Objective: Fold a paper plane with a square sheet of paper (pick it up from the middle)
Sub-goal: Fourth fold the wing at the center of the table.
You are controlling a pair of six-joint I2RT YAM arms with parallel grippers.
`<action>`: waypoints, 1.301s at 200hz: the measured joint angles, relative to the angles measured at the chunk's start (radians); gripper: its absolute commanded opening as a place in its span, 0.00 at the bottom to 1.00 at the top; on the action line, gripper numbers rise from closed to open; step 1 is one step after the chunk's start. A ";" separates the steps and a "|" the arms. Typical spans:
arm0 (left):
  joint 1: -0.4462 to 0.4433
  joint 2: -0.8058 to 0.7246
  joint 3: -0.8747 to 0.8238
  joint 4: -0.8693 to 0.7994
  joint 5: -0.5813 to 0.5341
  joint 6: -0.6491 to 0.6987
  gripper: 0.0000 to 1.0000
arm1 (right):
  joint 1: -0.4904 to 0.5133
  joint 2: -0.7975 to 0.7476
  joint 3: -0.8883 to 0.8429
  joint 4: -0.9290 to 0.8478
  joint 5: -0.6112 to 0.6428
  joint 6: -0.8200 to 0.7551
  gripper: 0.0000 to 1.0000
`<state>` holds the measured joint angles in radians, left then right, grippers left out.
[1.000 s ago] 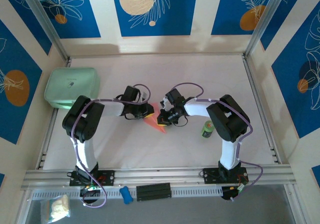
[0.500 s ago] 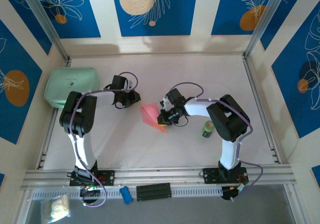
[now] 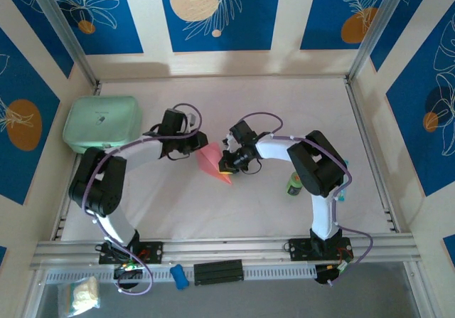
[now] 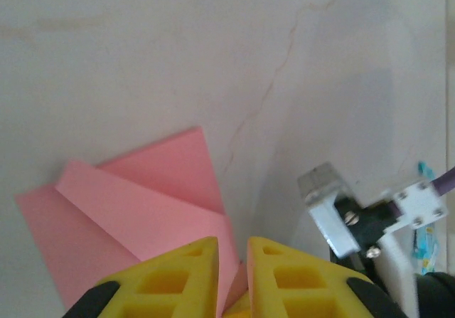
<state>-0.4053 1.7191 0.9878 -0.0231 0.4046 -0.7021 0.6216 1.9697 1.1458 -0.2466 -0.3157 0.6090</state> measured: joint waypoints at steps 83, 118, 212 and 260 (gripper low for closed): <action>-0.023 0.151 0.006 0.023 0.013 -0.018 0.13 | 0.000 -0.008 -0.003 0.005 -0.030 -0.029 0.06; -0.024 0.164 0.006 0.023 0.005 -0.024 0.12 | 0.001 -0.043 -0.003 0.032 -0.026 0.021 0.05; -0.025 0.167 0.035 -0.038 -0.048 -0.035 0.12 | 0.020 0.004 0.018 -0.009 0.024 0.072 0.05; -0.030 0.170 0.049 -0.064 -0.069 -0.053 0.11 | 0.020 -0.063 -0.083 0.019 0.021 0.071 0.05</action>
<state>-0.4355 1.8889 1.0370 -0.0875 0.3359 -0.7547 0.6415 1.9064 1.0626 -0.2276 -0.2951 0.6796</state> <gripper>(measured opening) 0.114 0.052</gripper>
